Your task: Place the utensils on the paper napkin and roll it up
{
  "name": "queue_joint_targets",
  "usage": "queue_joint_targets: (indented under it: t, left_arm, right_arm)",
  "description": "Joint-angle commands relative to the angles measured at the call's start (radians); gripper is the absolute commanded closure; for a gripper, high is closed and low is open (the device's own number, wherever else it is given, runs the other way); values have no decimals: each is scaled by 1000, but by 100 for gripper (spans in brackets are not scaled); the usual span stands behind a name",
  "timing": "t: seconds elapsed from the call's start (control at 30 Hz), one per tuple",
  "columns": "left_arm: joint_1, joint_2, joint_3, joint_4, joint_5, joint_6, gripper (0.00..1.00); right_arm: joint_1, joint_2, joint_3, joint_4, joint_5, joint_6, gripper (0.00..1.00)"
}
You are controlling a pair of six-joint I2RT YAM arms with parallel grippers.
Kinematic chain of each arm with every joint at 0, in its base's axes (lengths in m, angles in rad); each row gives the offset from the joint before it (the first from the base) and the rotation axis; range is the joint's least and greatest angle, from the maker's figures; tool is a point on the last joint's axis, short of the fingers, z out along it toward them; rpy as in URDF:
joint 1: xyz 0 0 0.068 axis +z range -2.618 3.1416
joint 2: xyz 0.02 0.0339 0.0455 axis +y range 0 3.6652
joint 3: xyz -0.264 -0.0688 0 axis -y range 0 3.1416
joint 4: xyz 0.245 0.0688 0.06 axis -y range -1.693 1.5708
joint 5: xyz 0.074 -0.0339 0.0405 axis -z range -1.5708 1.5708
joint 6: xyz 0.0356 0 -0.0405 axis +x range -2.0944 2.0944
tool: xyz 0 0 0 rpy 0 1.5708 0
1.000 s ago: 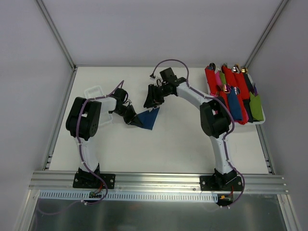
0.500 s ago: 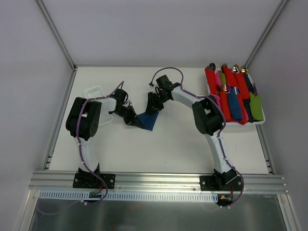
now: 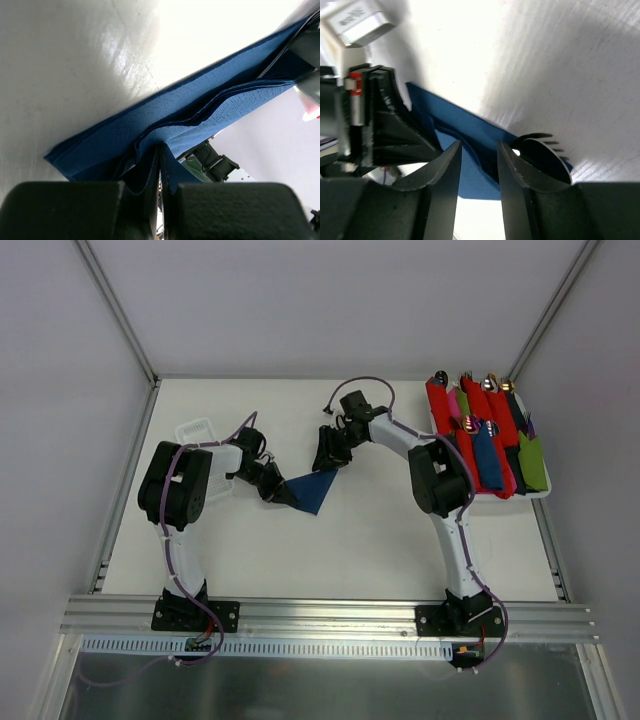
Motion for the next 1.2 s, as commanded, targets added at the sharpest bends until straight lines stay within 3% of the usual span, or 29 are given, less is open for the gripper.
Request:
queue_joint_targets:
  t: [0.0, 0.13, 0.4, 0.6, 1.03, 1.17]
  left_arm:
    - [-7, 60, -27, -49, -113, 15, 100]
    - [-9, 74, -19, -49, -110, 30, 100]
    - [-19, 83, -16, -45, -118, 37, 100]
    - [-24, 77, -21, -34, -120, 37, 100]
    - [-30, 59, -25, -27, -124, 43, 100]
    - [-33, 5, -38, -4, -138, 58, 90]
  right_arm:
    - [-6, -125, 20, 37, -122, -7, 62]
    - [-1, -190, -38, 90, -243, 27, 63]
    - [43, -173, -133, 121, -256, 87, 66]
    - [28, -121, -164, 112, -179, 74, 71]
    - [34, -1, -55, -35, -21, -35, 76]
    - [34, 8, -61, -43, -5, -50, 77]
